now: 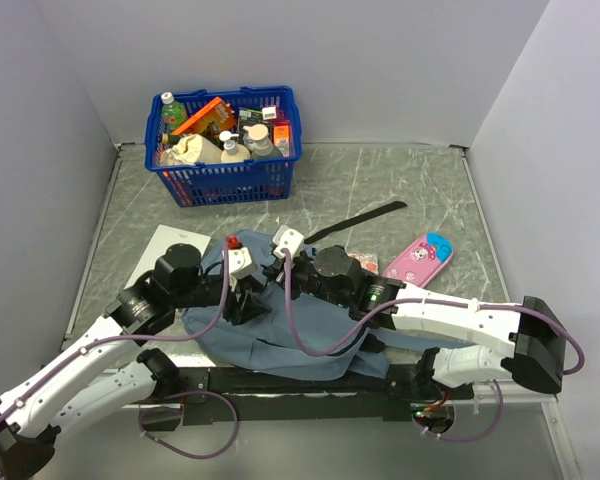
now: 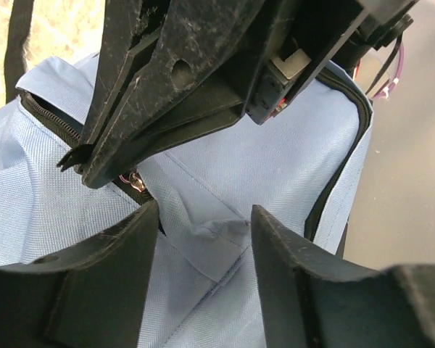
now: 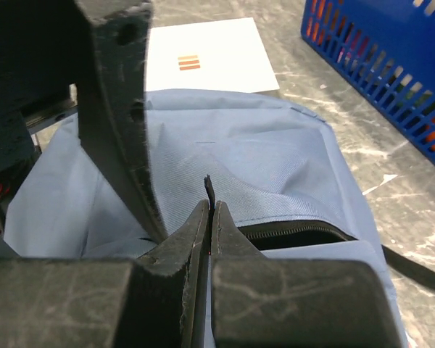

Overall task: Pack the student bag
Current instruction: Zip the student bag at the center of the board.

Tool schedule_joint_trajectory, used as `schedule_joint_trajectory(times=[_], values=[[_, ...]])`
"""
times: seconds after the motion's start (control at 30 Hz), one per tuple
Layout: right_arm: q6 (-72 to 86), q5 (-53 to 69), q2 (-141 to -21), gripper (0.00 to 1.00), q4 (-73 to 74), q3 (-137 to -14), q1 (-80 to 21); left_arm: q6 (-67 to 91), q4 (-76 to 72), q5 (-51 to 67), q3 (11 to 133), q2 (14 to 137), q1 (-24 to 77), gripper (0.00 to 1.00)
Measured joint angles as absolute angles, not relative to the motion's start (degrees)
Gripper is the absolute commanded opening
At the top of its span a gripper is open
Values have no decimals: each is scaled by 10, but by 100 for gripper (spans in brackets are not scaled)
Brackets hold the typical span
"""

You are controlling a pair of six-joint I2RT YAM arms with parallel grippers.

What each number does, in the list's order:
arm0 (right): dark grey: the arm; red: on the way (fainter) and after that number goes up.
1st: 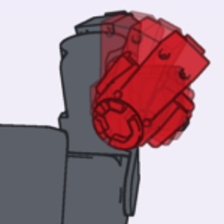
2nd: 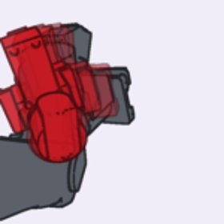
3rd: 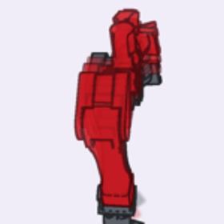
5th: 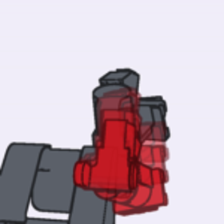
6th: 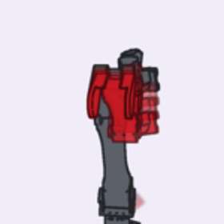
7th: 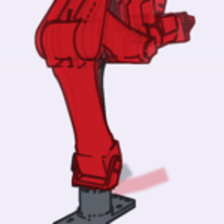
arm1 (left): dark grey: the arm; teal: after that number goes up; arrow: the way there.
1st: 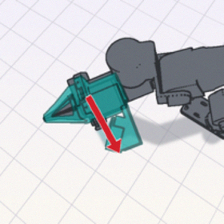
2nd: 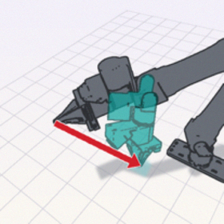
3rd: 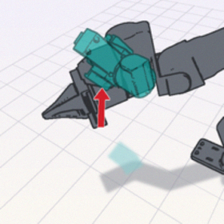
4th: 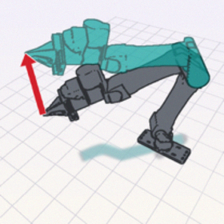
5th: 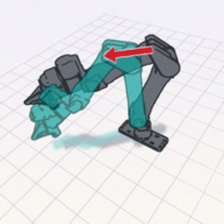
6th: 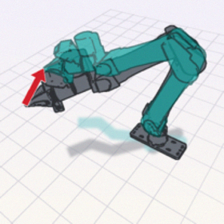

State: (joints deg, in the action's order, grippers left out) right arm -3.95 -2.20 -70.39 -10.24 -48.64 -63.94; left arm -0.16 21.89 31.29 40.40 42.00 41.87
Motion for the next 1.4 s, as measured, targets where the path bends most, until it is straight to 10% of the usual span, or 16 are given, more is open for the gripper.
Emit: schedule_joint_trajectory(times=[0.2,0.77,0.97,1.4], values=[[-40,-24,-702,0,-101,-489,-637,13,212,300,404,410,418,38],[-11,-26,-661,0,-50,-517,-635,27,150,302,396,418,427,42],[-9,-32,-660,0,-42,-524,-646,27,142,302,396,426,428,1],[18,-60,-678,0,-28,-531,-651,3,172,338,402,424,427,1]])
